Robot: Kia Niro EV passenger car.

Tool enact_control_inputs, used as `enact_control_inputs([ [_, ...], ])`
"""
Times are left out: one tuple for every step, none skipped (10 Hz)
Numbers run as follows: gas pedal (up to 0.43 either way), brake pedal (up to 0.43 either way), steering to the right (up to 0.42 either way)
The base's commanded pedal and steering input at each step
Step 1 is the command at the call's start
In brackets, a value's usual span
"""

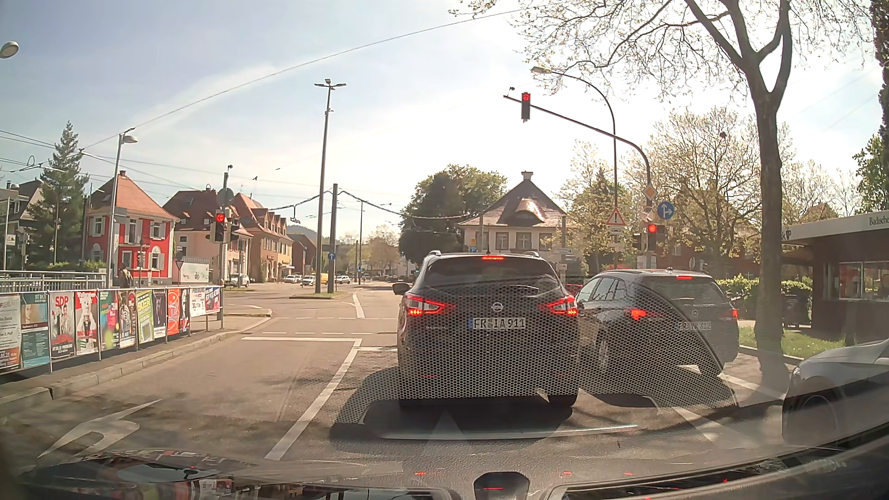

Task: Follow the waypoints while adhering to traffic rules and regulations

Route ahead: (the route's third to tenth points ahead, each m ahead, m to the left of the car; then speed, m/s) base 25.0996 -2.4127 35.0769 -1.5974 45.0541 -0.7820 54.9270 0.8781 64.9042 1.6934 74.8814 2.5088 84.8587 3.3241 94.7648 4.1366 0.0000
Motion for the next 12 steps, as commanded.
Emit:
enact_control_inputs([
  [0.000,0.220,-0.038],
  [0.000,0.226,-0.038],
  [0.000,0.226,-0.038],
  [0.000,0.226,-0.038],
  [0.000,0.220,-0.038],
  [0.000,0.226,-0.038],
  [0.000,0.220,-0.038],
  [0.000,0.220,-0.038],
  [0.000,0.226,-0.038],
  [0.000,0.226,-0.038],
  [0.000,0.226,-0.038],
  [0.000,0.226,-0.038],
])
